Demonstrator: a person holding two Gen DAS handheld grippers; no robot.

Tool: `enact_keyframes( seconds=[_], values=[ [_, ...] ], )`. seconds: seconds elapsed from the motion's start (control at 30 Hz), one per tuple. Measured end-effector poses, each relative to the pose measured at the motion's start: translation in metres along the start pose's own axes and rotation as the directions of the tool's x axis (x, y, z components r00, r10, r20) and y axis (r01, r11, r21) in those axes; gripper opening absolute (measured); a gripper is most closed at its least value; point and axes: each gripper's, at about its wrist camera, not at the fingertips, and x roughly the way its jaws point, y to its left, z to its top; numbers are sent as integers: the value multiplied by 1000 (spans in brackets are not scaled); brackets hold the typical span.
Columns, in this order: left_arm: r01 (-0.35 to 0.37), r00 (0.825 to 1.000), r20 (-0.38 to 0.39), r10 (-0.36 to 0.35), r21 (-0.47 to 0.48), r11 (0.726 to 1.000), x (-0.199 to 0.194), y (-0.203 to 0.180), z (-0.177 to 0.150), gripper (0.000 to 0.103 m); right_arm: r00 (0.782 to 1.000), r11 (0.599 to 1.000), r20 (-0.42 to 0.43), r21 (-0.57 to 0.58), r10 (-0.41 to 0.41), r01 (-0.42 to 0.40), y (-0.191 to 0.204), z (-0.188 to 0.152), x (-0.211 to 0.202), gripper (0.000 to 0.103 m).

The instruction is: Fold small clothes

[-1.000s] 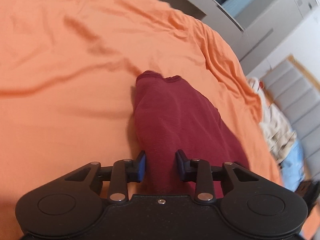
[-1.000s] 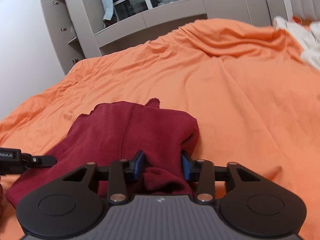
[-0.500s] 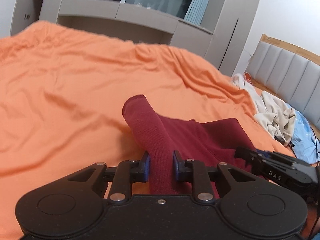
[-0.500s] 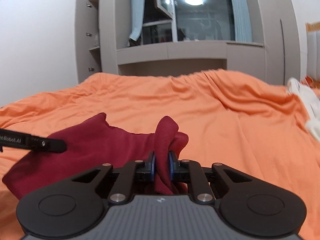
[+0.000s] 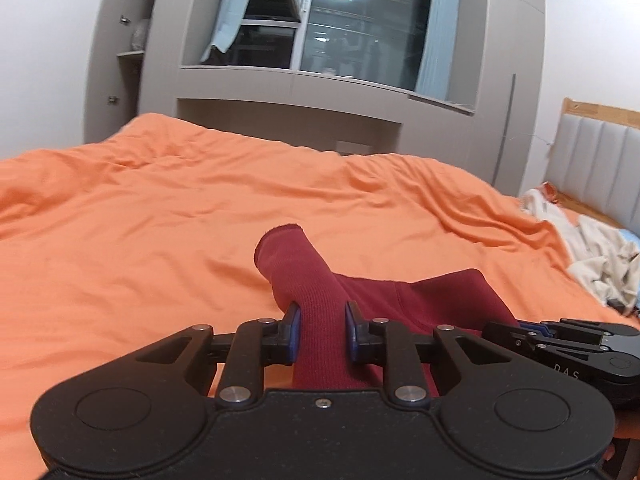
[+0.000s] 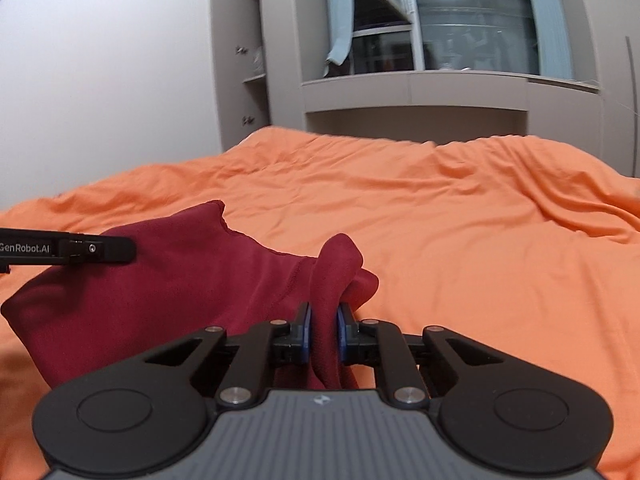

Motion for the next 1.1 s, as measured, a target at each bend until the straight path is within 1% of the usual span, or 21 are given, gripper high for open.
enact_keyframes(
  seconds=[0.13,0.27,0.33,0.47,0.6,0.87,0.97,1.07,1.1],
  values=[
    [-32,998,-48,33,8,999,1,18,-12,24,999,999,-43,-33,-34,33,12,-12,15,14],
    [-65,992,-107,69,34,997,14,32,-29,24,994,997,-79,-4,-80,80,8,-21,23,14],
    [-65,990,-123,68,31,997,18,38,-33,24,991,995,-91,5,-96,97,6,-24,25,14],
    [-46,990,-130,47,8,999,20,47,-34,25,987,992,-104,-3,-125,126,6,-28,28,14],
    [-44,989,-139,47,25,999,23,45,-35,26,984,990,-113,-3,-138,138,5,-28,29,15],
    [-50,985,-164,50,7,999,28,46,-37,30,980,987,-121,-3,-160,161,6,-28,31,19],
    [-59,984,-169,61,17,998,29,44,-37,31,977,984,-123,-9,-175,176,7,-28,31,25],
    [-72,982,-175,75,28,997,31,41,-37,35,975,982,-121,-5,-186,187,6,-29,30,32],
    [-76,981,-176,80,31,997,31,41,-37,37,974,982,-122,-3,-190,191,6,-29,29,36]
  ],
)
